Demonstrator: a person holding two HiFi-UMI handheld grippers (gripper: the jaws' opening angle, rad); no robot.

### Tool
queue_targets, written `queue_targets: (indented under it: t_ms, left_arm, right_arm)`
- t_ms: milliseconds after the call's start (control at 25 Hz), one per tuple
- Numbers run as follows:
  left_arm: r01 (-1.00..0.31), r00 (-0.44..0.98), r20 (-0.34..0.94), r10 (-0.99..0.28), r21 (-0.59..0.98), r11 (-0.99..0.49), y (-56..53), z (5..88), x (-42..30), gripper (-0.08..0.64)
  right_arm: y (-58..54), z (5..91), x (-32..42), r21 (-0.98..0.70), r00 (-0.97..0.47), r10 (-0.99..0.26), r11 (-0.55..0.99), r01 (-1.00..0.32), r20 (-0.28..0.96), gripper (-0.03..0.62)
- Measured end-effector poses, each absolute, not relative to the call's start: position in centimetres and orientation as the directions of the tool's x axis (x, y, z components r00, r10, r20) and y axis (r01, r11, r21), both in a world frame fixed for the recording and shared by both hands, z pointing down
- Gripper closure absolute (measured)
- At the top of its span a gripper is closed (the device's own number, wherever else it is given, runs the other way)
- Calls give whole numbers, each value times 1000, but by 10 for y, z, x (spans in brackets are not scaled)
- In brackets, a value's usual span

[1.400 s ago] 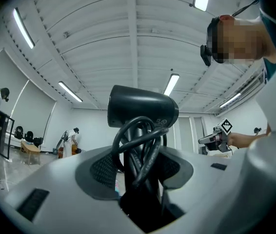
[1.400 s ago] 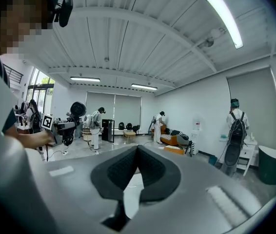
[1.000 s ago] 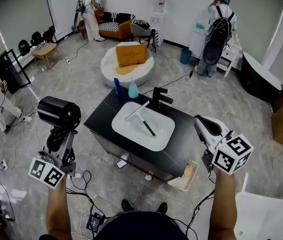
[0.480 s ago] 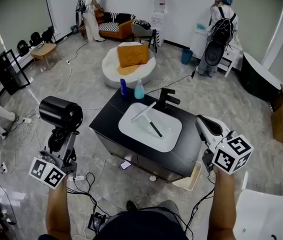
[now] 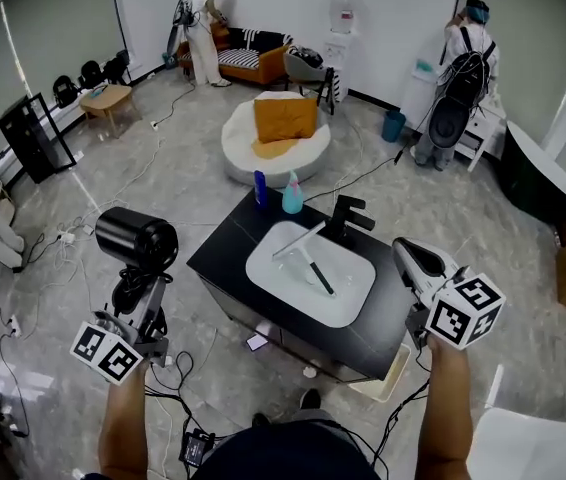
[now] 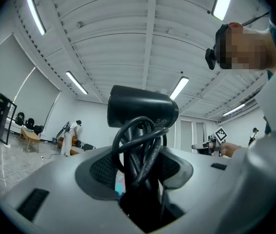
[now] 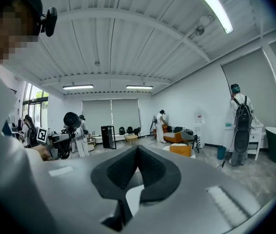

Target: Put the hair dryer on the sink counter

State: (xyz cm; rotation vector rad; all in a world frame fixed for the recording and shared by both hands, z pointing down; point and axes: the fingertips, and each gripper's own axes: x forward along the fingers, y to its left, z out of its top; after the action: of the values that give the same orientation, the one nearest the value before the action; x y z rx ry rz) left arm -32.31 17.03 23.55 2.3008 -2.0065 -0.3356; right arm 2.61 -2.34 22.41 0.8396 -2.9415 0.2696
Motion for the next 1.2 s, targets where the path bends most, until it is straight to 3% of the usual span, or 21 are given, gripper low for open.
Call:
queue_targets:
  t_ms: [160,760,1040,1200]
  left_arm:
    - [-985,96,-102,-990,131,-109,152,230,-321,362]
    - [-984,39,-106,-994,171,-57,90,243,-317,362]
    - [-976,130,-83,-988,165,-142,47,270,-324,362]
    - [-941,205,-103,-973,252,-225,11,272,-348,362]
  right_arm:
    - [-52,235,10,-180,-876,-464,858,-481,131,583]
    - [-129,250,-2,-175,-907,-391,893,-415,158,583]
    - [-138,281,-2,-199,-876,-433,859,-472,212,583]
    - [-142,260,-9,-171,-834,-512,820,-546,207,583]
